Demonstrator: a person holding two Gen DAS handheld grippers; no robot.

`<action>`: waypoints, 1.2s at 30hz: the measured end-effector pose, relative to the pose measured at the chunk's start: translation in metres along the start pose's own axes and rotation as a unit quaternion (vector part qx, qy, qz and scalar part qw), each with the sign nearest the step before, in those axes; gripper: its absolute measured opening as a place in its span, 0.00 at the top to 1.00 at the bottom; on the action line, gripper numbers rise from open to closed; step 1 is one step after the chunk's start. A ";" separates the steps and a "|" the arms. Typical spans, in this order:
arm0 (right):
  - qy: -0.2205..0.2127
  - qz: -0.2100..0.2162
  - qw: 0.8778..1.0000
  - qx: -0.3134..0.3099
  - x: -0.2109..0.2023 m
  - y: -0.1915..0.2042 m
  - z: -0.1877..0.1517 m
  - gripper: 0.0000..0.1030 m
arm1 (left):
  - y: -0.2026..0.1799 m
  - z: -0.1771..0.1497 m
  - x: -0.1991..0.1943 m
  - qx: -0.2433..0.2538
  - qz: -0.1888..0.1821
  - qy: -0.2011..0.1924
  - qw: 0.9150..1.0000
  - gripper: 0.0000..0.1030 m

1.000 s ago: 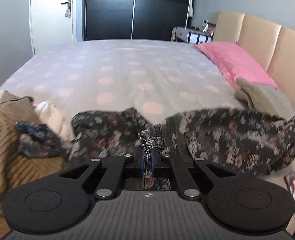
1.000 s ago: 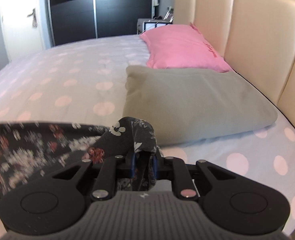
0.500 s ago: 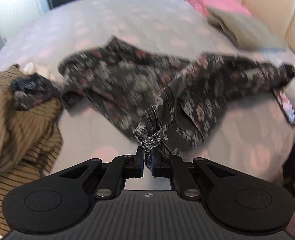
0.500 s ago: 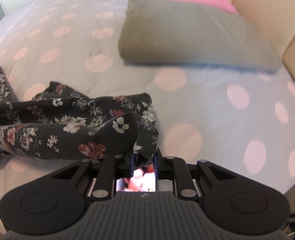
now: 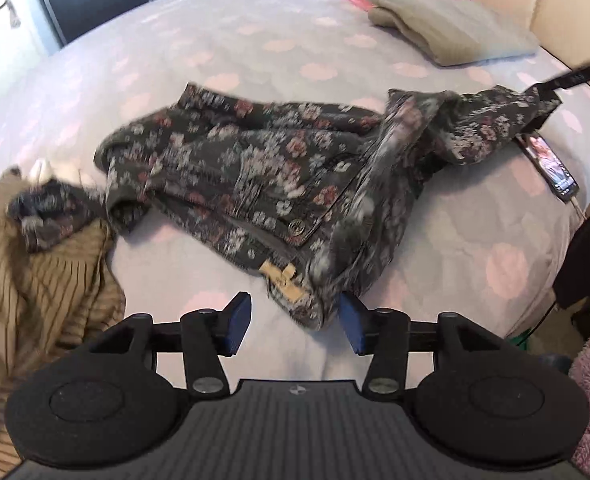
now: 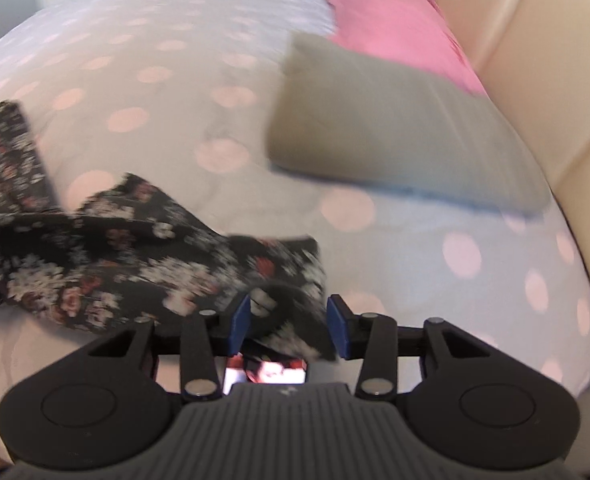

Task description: Fold clothes

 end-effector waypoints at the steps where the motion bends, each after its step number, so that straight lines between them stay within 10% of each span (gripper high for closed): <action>1: -0.008 0.005 1.000 -0.019 -0.002 0.007 0.003 0.52 | -0.003 0.003 -0.002 0.009 -0.001 -0.005 1.000 0.50; 11: -0.031 0.037 0.984 -0.173 0.010 0.065 0.018 0.47 | -0.083 0.022 0.026 0.154 -0.002 -0.018 0.988 0.44; 18: -0.014 0.016 0.984 -0.178 0.025 0.045 0.027 0.45 | -0.117 0.001 0.059 0.241 0.035 0.016 0.970 0.80; 29: -0.016 -0.005 0.991 -0.132 0.037 0.006 0.050 0.44 | -0.030 0.021 0.031 0.131 0.128 0.032 0.982 0.94; 36: 0.007 0.032 0.997 -0.075 0.050 0.007 0.061 0.44 | 0.058 0.008 0.013 0.074 0.211 0.083 0.971 0.94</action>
Point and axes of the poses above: each gripper's, at about its wrist camera, not at the fingertips, and x roughly the way its jaws point, y to its left, z to its top, the point moved 6 cm from there along x, roughly the way its jaws point, and after that the axes turned 8 degrees about x, right-handed, at the moved point
